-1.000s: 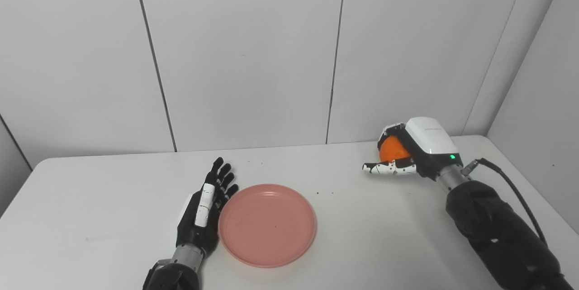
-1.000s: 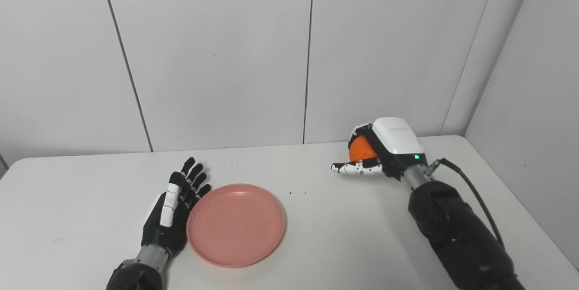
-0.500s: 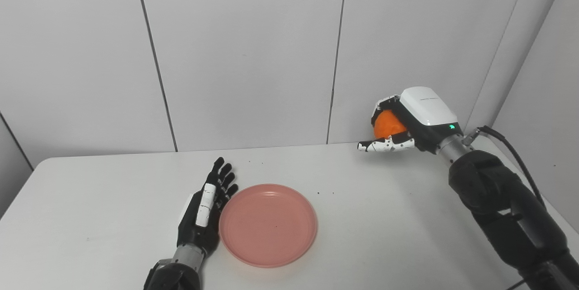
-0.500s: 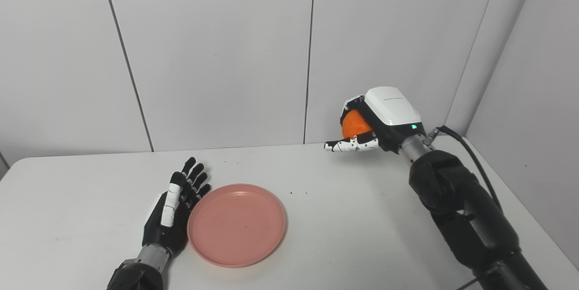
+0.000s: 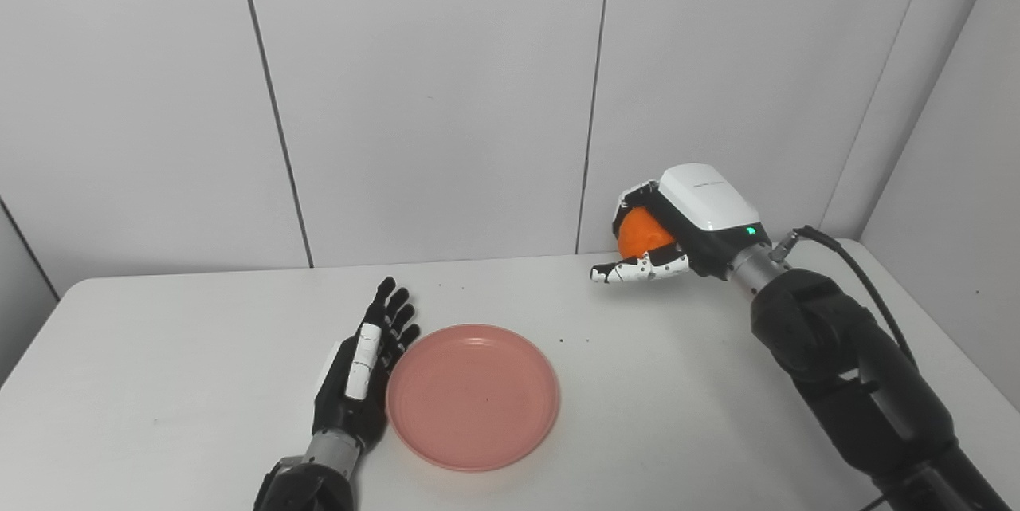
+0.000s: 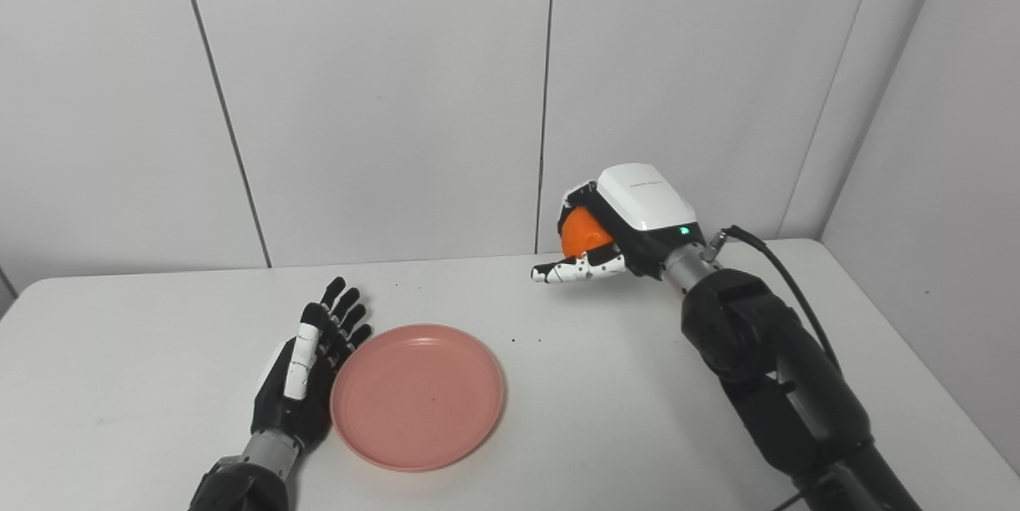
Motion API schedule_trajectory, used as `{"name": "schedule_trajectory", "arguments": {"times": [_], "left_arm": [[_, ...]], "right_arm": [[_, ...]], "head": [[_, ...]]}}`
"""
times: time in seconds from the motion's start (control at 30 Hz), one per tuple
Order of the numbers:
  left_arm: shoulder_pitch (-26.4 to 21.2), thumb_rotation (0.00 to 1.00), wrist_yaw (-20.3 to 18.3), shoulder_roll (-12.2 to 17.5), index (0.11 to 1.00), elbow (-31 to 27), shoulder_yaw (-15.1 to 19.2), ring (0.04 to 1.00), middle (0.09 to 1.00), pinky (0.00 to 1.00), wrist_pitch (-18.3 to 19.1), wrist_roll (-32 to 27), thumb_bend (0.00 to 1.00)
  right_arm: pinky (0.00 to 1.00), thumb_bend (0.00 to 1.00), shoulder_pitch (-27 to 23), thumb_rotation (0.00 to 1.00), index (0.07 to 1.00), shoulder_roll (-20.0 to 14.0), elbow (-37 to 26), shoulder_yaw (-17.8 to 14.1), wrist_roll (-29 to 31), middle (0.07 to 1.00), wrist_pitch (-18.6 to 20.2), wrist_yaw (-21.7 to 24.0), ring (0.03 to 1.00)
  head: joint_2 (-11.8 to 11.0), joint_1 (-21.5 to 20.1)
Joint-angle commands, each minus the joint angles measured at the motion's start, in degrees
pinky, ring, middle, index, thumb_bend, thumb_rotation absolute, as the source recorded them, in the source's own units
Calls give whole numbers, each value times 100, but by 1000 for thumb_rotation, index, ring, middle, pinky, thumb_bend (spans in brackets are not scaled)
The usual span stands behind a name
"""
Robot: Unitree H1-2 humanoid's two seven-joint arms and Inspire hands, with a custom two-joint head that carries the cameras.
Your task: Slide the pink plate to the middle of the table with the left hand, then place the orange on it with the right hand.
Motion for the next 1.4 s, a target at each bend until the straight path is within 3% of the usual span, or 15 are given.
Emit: {"name": "schedule_trajectory", "arguments": {"times": [0.0,0.27,0.43,0.63,0.77,0.83,0.93,1.13,1.37], "left_arm": [[127,794,50,-30,1000,146,-22,998,1000,982,180,9,971],[130,796,39,-26,1000,137,-20,996,1000,966,166,3,966],[135,794,43,-35,1000,130,-17,995,1000,968,177,-6,951],[156,794,33,-22,1000,99,-26,996,1000,974,167,5,971],[165,813,45,21,1000,73,-32,994,1000,959,181,37,967],[172,815,44,26,1000,47,-18,995,1000,958,196,13,965],[201,801,65,19,1000,-33,1,1000,1000,973,238,-6,977],[233,800,53,35,1000,-100,-10,996,1000,963,280,8,977],[233,800,77,11,1000,-102,-8,995,1000,959,293,8,963]], "right_arm": [[174,512,-374,533,420,-15,-190,-51,-18,315,70,-15,234],[155,508,-398,510,359,261,-356,82,-136,288,78,81,214],[190,493,-387,473,471,485,-474,147,-187,340,163,261,254],[189,484,-359,469,480,676,-478,274,-199,336,28,360,252],[187,499,-340,429,503,891,-472,410,-310,328,151,416,245],[288,511,-327,518,515,1024,-446,507,-410,395,257,465,326],[230,513,-289,559,451,1194,-338,633,-539,370,261,423,296],[255,513,-148,636,508,1512,-55,724,-554,405,201,264,326],[194,507,-32,641,381,1636,472,889,-594,321,-94,-202,254]], "head": [[5,16],[4,16],[4,28],[7,-31],[-32,-119],[-15,-118],[4,-119],[23,-125],[31,-99]]}}
